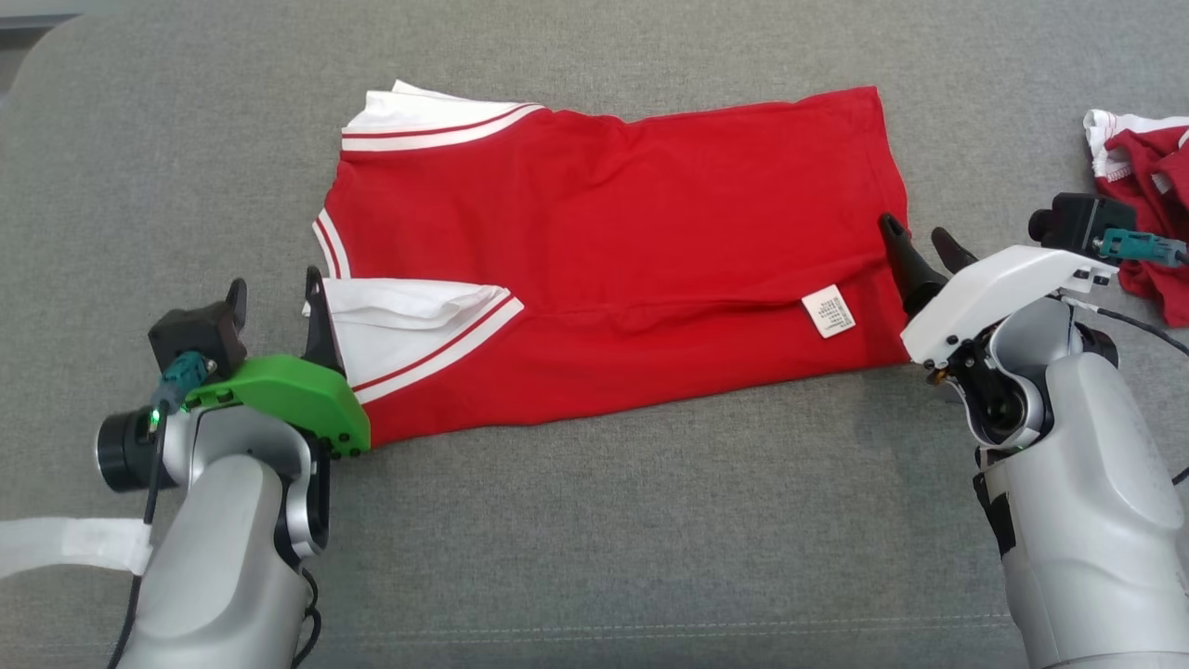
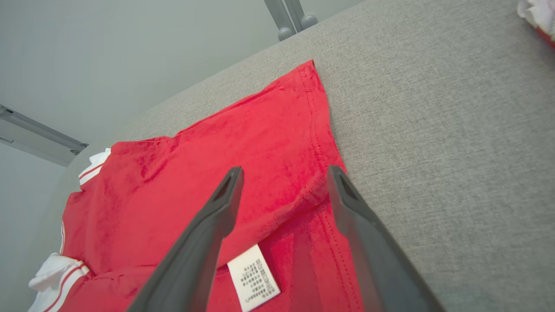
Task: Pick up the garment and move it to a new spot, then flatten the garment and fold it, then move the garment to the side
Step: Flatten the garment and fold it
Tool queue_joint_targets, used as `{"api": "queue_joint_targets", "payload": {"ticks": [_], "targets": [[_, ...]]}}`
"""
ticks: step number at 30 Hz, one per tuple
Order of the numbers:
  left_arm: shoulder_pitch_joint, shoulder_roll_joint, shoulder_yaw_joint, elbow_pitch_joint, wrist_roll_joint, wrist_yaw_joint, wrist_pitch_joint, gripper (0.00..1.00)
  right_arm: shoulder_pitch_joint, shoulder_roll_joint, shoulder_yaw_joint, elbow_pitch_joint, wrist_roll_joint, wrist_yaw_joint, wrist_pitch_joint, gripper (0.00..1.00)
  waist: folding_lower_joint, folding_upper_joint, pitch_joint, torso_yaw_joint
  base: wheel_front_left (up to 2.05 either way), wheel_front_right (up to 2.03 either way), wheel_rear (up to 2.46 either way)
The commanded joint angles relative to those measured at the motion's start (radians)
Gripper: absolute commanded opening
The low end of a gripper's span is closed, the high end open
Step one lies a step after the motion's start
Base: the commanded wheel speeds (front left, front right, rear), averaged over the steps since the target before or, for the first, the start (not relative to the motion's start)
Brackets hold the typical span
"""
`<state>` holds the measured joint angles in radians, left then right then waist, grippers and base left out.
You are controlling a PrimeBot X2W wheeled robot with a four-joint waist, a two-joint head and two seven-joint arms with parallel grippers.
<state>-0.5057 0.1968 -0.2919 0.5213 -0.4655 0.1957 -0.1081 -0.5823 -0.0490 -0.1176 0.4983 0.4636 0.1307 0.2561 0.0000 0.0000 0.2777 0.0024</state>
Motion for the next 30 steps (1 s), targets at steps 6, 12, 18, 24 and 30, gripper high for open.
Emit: {"api": "queue_joint_targets", "payload": {"ticks": [6, 12, 18, 24, 30], "targets": [[0.104, 0.011, -0.019, -0.011, 0.0, 0.021, 0.023, 1.0, 0.075, -0.009, -0.036, -0.044, -0.127, 0.0, 0.041, 1.0, 0.0, 0.0, -0.052, 0.014, 0.0, 0.0, 0.0], [0.179, 0.025, -0.054, -0.02, 0.01, 0.028, 0.074, 1.0, 0.158, -0.007, -0.075, -0.121, -0.209, 0.0, 0.115, 1.0, 0.0, 0.0, -0.073, 0.018, 0.0, 0.0, 0.0], [0.209, 0.031, -0.074, -0.017, 0.014, 0.043, 0.108, 1.0, 0.195, -0.003, -0.091, -0.156, -0.232, 0.0, 0.154, 1.0, 0.0, 0.0, -0.072, 0.016, 0.0, 0.0, 0.0], [0.209, 0.034, -0.083, -0.01, 0.017, 0.053, 0.126, 1.0, 0.181, -0.002, -0.071, -0.127, -0.213, 0.0, 0.156, 1.0, 0.0, 0.0, -0.063, 0.017, 0.0, 0.0, 0.0], [0.201, 0.028, -0.09, -0.008, 0.011, 0.057, 0.143, 1.0, 0.168, -0.002, -0.041, -0.097, -0.211, 0.0, 0.169, 1.0, 0.0, 0.0, -0.051, 0.02, 0.0, 0.0, 0.0]]}}
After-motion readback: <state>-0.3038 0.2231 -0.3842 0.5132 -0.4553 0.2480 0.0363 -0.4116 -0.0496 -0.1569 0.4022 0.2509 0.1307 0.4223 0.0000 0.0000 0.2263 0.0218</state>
